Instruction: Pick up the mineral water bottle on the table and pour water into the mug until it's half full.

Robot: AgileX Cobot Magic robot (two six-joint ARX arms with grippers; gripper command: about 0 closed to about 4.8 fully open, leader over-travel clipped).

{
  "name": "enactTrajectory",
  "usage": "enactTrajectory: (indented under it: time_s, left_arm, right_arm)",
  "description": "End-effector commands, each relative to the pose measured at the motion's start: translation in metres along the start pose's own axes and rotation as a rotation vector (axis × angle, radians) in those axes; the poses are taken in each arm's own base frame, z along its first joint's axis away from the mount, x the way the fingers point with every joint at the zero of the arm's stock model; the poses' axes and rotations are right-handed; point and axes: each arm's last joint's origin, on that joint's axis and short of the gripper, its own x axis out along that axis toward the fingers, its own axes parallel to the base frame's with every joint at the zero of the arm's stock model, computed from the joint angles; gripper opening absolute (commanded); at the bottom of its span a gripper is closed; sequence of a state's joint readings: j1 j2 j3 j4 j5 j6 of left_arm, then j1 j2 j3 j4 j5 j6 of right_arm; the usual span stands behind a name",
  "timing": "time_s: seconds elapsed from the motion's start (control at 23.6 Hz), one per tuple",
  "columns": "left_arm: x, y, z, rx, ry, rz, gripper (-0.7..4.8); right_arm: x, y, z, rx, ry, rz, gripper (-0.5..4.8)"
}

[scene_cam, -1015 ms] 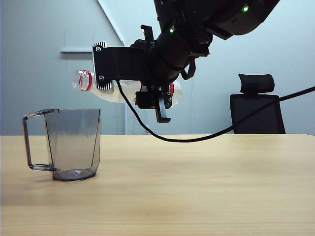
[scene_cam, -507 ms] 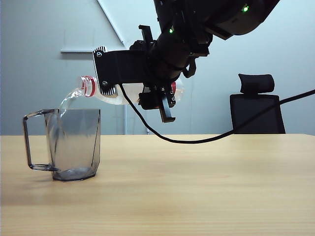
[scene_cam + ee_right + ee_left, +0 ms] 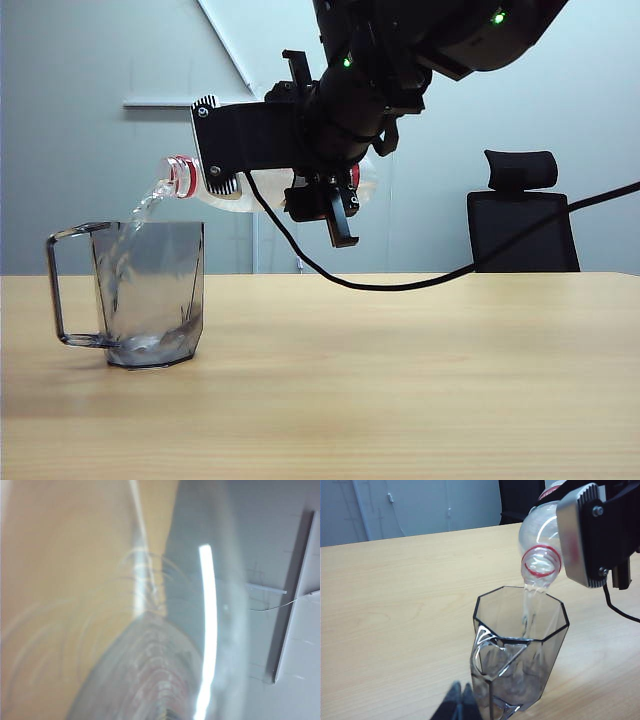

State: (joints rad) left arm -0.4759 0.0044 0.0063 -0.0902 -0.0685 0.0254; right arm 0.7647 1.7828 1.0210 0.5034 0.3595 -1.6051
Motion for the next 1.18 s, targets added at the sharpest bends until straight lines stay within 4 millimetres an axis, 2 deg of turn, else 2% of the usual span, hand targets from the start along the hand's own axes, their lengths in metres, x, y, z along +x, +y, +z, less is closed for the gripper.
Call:
enactTrajectory:
  time_s: [0.04, 1.18]
  left_arm:
    - [-0.0001, 0.0001, 0.0016, -0.004, -0.01, -0.001, -0.02]
    - [-0.0001, 0.0001, 0.0016, -0.004, -0.01, -0.001, -0.02]
  right_arm:
    - [-0.0024, -0.0137, -0.0007, 0.031, 0.006, -0.076, 2.6]
    - [-0.0024, -0.0137, -0.0009, 0.002, 0.007, -0.075, 2.6]
